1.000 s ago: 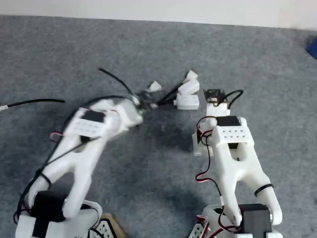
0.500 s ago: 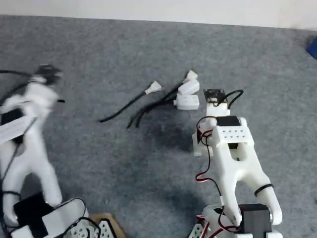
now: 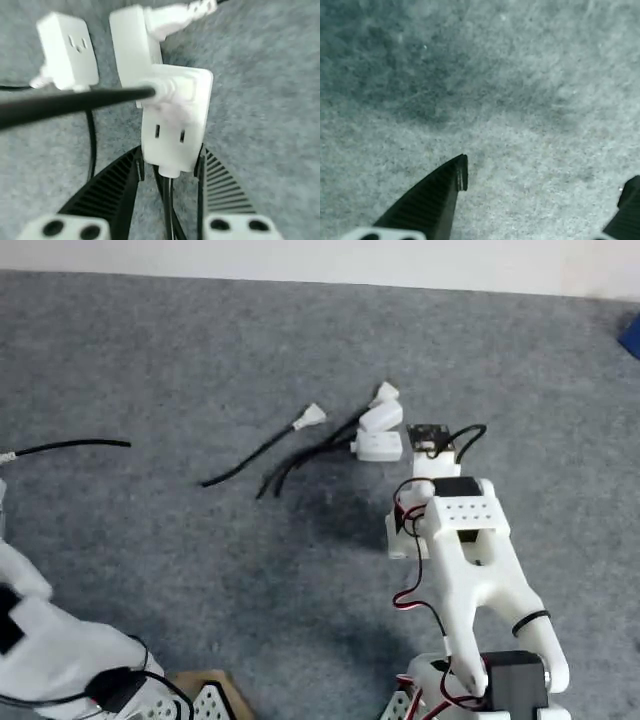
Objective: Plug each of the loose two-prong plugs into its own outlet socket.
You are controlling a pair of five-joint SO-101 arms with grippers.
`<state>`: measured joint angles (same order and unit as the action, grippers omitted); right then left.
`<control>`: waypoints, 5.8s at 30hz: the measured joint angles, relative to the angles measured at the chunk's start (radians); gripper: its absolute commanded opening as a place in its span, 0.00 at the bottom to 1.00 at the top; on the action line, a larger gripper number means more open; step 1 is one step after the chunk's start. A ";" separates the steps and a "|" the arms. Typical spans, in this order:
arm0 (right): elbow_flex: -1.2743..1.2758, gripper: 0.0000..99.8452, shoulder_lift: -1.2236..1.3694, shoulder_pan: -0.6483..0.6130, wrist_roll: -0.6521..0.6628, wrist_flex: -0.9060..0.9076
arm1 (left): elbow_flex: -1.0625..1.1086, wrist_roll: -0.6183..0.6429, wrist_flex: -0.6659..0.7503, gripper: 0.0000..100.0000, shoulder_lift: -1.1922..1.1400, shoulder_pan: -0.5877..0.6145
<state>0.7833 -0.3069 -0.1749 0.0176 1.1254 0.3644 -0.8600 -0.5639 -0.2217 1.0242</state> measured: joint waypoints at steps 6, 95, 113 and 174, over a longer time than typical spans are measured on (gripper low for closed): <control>0.000 0.44 0.000 -0.005 0.000 0.000 | -0.107 0.000 0.000 0.22 -0.135 0.006; 0.382 0.44 -0.727 0.664 0.021 -0.101 | -1.855 0.549 -1.183 0.28 -0.962 -1.660; 0.362 0.44 -0.727 1.030 0.063 -0.173 | -1.720 0.160 -1.077 0.28 -0.961 -1.642; 0.427 0.44 -0.727 0.899 0.063 -0.209 | -1.846 0.204 -0.951 0.28 -1.085 -1.846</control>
<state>1.2098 -1.0342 0.7242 0.0806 0.9168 -1.4814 -0.6559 -1.5152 -1.3065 -0.8216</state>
